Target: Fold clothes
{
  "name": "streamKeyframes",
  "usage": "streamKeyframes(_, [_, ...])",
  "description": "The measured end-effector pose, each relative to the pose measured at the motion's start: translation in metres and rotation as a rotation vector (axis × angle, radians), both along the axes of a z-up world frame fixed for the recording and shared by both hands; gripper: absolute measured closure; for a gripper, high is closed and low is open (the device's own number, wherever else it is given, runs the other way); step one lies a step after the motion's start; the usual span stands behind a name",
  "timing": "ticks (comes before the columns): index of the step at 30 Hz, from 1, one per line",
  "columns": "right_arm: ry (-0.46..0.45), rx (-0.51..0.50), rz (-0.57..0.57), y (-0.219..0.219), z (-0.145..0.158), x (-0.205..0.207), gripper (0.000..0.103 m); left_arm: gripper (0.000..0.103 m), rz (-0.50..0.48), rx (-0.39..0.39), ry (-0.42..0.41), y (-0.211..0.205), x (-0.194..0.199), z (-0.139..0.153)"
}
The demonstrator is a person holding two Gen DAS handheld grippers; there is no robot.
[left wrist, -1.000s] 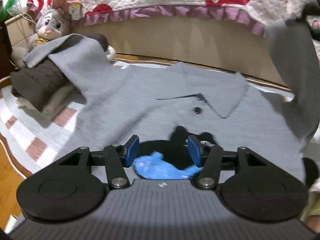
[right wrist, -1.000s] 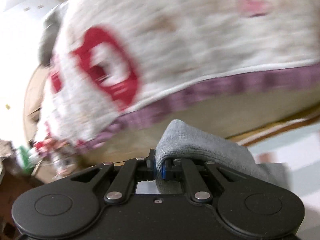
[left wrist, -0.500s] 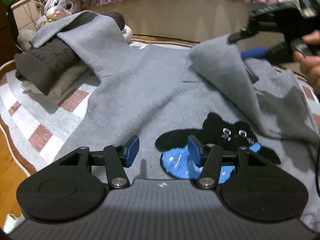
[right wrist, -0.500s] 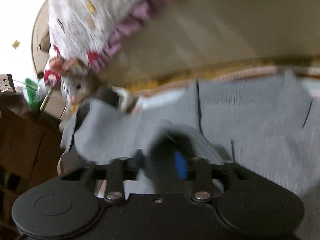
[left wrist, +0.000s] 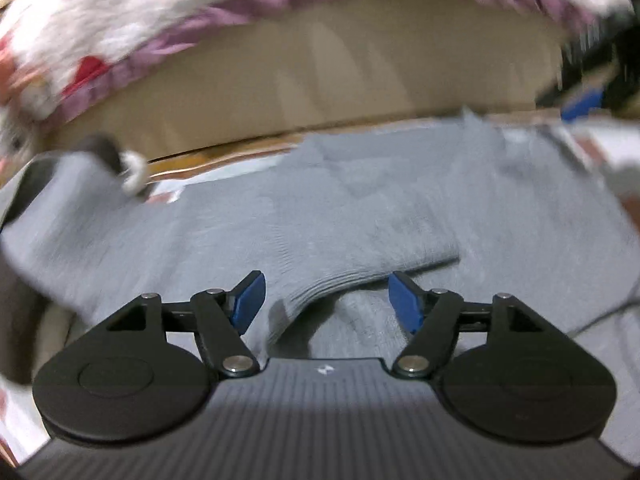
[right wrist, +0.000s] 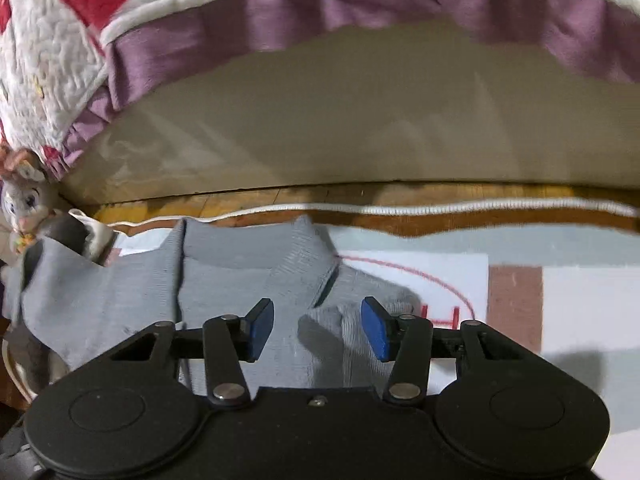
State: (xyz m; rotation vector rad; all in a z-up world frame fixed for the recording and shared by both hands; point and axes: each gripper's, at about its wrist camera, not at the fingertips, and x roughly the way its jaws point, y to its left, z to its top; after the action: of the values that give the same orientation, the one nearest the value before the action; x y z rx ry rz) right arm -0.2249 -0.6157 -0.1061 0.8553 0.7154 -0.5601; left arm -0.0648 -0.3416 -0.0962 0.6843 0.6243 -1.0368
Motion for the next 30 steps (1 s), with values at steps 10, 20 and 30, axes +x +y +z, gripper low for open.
streamKeyframes(10, [0.109, -0.043, 0.077, 0.029, -0.03, -0.001, 0.045, 0.022, 0.103, 0.032, 0.003, -0.012, 0.027, -0.028])
streamKeyframes(20, [0.158, -0.265, 0.101, 0.032, -0.019, -0.004, 0.089, 0.096, 0.21, -0.179, 0.096, -0.002, 0.066, -0.01])
streamKeyframes(30, [0.344, -0.332, 0.105, 0.018, -0.033, -0.007, 0.093, 0.051, 0.36, -0.243, 0.122, 0.021, 0.094, -0.004])
